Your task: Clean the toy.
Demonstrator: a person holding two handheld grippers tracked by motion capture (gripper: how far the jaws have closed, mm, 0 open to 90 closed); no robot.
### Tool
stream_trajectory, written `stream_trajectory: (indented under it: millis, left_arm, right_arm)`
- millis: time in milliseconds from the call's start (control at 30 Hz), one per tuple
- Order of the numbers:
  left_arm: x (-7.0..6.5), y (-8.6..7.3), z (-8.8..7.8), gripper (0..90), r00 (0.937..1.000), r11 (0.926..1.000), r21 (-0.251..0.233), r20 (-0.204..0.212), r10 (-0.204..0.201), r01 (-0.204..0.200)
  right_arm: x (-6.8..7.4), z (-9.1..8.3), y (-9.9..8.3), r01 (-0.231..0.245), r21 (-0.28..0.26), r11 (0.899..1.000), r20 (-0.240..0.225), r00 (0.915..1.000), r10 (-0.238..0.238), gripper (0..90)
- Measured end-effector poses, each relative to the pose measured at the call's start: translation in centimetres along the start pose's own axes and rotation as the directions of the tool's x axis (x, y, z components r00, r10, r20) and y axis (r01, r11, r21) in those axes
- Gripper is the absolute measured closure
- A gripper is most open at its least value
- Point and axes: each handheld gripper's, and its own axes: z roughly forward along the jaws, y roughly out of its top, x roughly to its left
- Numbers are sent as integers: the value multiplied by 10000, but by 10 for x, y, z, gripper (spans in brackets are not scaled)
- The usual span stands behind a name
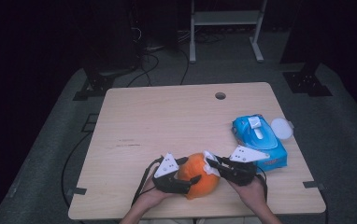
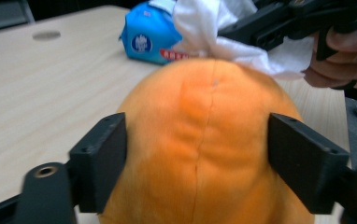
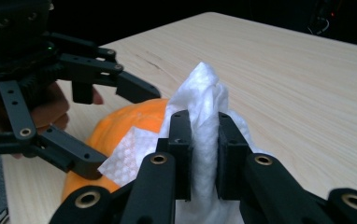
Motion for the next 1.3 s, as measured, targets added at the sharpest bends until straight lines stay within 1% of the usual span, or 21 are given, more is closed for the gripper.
stream_trajectory:
  millis: [33, 167, 333, 467, 533, 567, 633, 667, 700, 767, 833, 900, 933, 967, 1000, 1033, 1100, 1133, 1200, 1233, 1300]
  left_arm:
    - [0, -1, 1, 263, 10000, 10000, 52, -52, 60, -60]
    - [1, -3, 3, 273, 9999, 9999, 132, -89, -68, 69]
    - [0, -3, 3, 273, 9999, 9999, 139, -88, -91, 92]
    - [0, -3, 3, 273, 9999, 9998, 112, -74, -156, 157]
    - [-2, -3, 4, 272, 9999, 9999, 104, -77, -68, 69]
    - [-3, -3, 4, 272, 9999, 9999, 136, -110, 6, -5]
    - [-6, -2, 6, 272, 9998, 9998, 133, -158, 114, -112]
    - [-8, -2, 7, 272, 9996, 9996, 177, -174, 220, -217]
    - [-9, -2, 7, 272, 9994, 9994, 207, -200, 286, -282]
    - [-9, -2, 7, 272, 9994, 9994, 223, -199, 282, -278]
    - [-9, -3, 7, 272, 9994, 9994, 209, -193, 274, -270]
    - [-10, -2, 7, 272, 9994, 9993, 224, -189, 305, -301]
    - [-10, -2, 7, 272, 9995, 9994, 195, -175, 280, -276]
    - [-10, -2, 7, 272, 9994, 9993, 211, -163, 297, -293]
    - [-11, -2, 7, 272, 9992, 9991, 249, -171, 352, -347]
    - [-11, -2, 8, 272, 9992, 9991, 230, -186, 365, -361]
    - [-12, -2, 9, 272, 9992, 9993, 183, -209, 344, -341]
    - [-12, -2, 9, 272, 9991, 9993, 154, -215, 352, -349]
    - [-13, -1, 8, 267, 9990, 9991, 180, -207, 388, -384]
    - [-12, 0, 7, 252, 9991, 9991, 168, -157, 400, -398]
    - [-9, 4, 2, 191, 9995, 9995, 65, -30, 302, -302]
  right_arm:
    - [-3, 0, -2, -135, 91, 9999, 72, 9999, 134, 785]
    - [-17, 1, -9, -786, 346, 9963, 303, 9965, 775, 785]
    - [-24, 1, -13, -1008, 532, 9935, 590, 9935, 976, 785]
    - [-33, 1, -17, -1340, 769, 9880, 956, 9874, 1265, 785]
    - [-32, -1, -15, -1461, 589, 9875, 854, 9863, 1408, 785]
    - [-28, -2, -12, -1318, 441, 9903, 701, 9892, 1286, 785]
    - [-18, -4, -4, -1100, 35, 9939, 126, 9939, 1100, 785]
    - [-12, -4, 0, -846, -71, 9964, -116, 9964, 845, 785]
    - [-6, -3, 2, -574, -63, 9983, -173, 9982, 573, 785]
    - [-2, 0, 1, -369, 125, 9992, -119, 9992, 370, 785]
    - [-10, 1, -5, -747, 232, 9969, -89, 9972, 749, 785]
    - [-20, 1, -10, -878, 431, 9952, 372, 9956, 862, 785]
    - [-25, 0, -12, -1116, 499, 9925, 488, 9928, 1092, 785]
    - [-28, -1, -14, -1346, 507, 9896, 452, 9902, 1323, 785]
    - [-28, -2, -14, -1376, 468, 9894, 444, 9898, 1356, 785]
    - [-25, -3, -11, -1254, 382, 9914, 420, 9914, 1238, 785]
    - [-16, -5, -2, -1077, 26, 9942, -48, 9942, 1077, 785]
    - [-9, -4, 2, -842, -23, 9964, -163, 9963, 841, 784]
    - [1, 0, 4, -348, 149, 9993, -331, 9988, 353, 785]
    - [2, 3, 1, -243, 280, 9993, -281, 9993, 251, 785]
    - [-3, 4, -3, -518, 364, 9980, -349, 9980, 531, 786]
